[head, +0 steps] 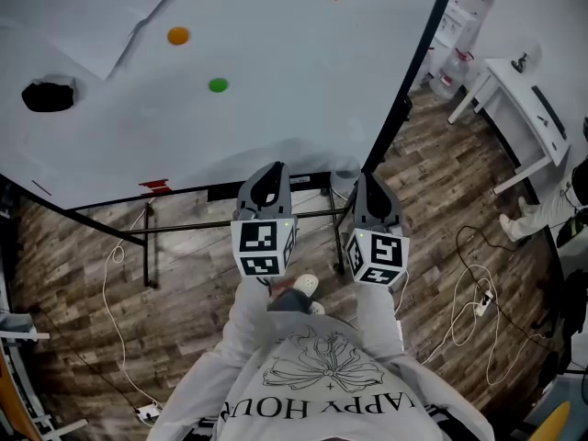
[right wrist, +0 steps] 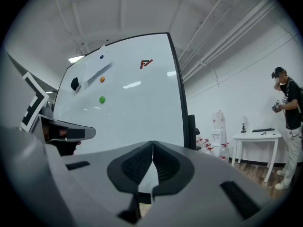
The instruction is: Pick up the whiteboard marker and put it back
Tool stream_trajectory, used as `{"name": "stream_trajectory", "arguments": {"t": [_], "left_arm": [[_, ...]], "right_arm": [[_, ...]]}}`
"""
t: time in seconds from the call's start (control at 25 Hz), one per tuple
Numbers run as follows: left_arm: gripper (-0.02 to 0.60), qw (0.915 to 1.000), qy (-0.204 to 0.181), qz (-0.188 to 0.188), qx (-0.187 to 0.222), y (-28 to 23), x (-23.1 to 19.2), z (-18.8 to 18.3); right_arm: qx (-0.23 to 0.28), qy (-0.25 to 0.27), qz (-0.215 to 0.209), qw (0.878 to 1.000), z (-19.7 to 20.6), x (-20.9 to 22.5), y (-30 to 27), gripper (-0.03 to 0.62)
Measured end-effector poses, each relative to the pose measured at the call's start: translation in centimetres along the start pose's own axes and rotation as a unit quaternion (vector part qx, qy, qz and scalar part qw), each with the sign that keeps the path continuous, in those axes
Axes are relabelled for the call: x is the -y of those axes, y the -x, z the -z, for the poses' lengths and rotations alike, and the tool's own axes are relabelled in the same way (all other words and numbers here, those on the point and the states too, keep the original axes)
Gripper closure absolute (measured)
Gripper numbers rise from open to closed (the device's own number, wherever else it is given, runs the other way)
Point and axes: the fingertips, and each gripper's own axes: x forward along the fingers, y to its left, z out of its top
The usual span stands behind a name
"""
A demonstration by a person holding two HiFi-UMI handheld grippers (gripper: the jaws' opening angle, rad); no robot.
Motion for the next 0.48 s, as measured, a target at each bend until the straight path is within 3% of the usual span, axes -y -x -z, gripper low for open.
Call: {"name": "stream_trajectory", "arguments": {"t": [0.48], "left_arm": [[0.568, 1.0000, -0.009, 0.003, -0.001, 0.05, 0.59, 0.17]], "right_arm": [[0.000, -0.001, 0.004, 1.000, 0.21, 0.42, 0.25, 0.589]]}}
